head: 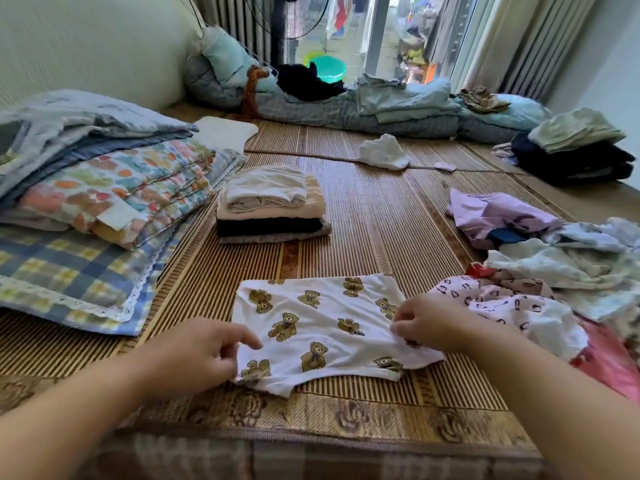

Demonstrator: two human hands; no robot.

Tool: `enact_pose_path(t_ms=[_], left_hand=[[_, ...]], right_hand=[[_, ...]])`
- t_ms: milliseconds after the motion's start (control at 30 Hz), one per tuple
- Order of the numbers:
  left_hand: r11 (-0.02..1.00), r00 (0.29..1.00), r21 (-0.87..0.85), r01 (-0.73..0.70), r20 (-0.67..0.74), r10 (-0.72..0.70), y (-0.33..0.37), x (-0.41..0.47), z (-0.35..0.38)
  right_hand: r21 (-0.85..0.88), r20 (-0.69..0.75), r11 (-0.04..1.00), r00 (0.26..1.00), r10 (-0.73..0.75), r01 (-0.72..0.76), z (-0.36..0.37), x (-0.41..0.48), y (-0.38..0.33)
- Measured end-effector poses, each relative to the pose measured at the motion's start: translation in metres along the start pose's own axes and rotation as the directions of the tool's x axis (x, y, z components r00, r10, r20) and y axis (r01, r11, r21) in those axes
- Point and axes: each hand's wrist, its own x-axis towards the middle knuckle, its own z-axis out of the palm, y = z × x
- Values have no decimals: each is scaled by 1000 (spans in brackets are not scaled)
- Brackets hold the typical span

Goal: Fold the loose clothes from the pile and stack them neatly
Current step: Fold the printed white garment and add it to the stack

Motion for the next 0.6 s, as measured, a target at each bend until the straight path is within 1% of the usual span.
enact_pose_path(t_ms=[33, 67, 133, 167, 233, 300, 367, 433, 467, 500, 567, 600], left_hand=[[1000, 999, 15, 9, -42, -9, 0, 6, -1], [996, 995, 88, 7, -102, 2, 0, 14, -3], [971, 978, 240, -8, -201, 58, 0, 32, -5], [959, 976, 282, -6, -207, 67, -1, 40, -6], [936, 993, 346, 59, -115, -20, -2, 56, -9], [919, 993, 376, 117, -23, -116, -5, 66, -12], [896, 992, 428, 115, -1, -127, -5, 71, -17], [875, 995, 479, 64, 34, -91, -1, 71, -20], [880, 995, 474, 37, 68, -79, 3, 69, -19], [896, 993, 445, 12, 102, -64, 8, 66, -18], [951, 981, 309, -32, 194, -30, 19, 54, -13], [972, 967, 230, -57, 255, -3, 25, 48, -11]], right_hand=[[-8, -46, 1000, 999, 3, -3, 3, 5, -3], [-19, -80, 1000, 997, 14, -15, 7, 11, -7], [-88, -100, 995, 994, 31, -39, 14, 26, -16], [-121, -89, 992, 996, 32, -43, 17, 36, -20], [-128, -52, 991, 998, 40, -47, 25, 57, -28], [-97, -37, 992, 997, 74, -77, 29, 77, -32], [-102, -15, 993, 998, 61, -62, 29, 95, -29], [-155, 27, 988, 1000, 9, -5, 25, 107, -23], [-177, 14, 984, 1000, -1, 3, 21, 111, -21], [-170, -37, 985, 999, 1, -8, 18, 112, -19], [-139, -178, 990, 984, -18, -7, 14, 111, -20], [-150, -222, 989, 974, -53, 20, 13, 106, -22]])
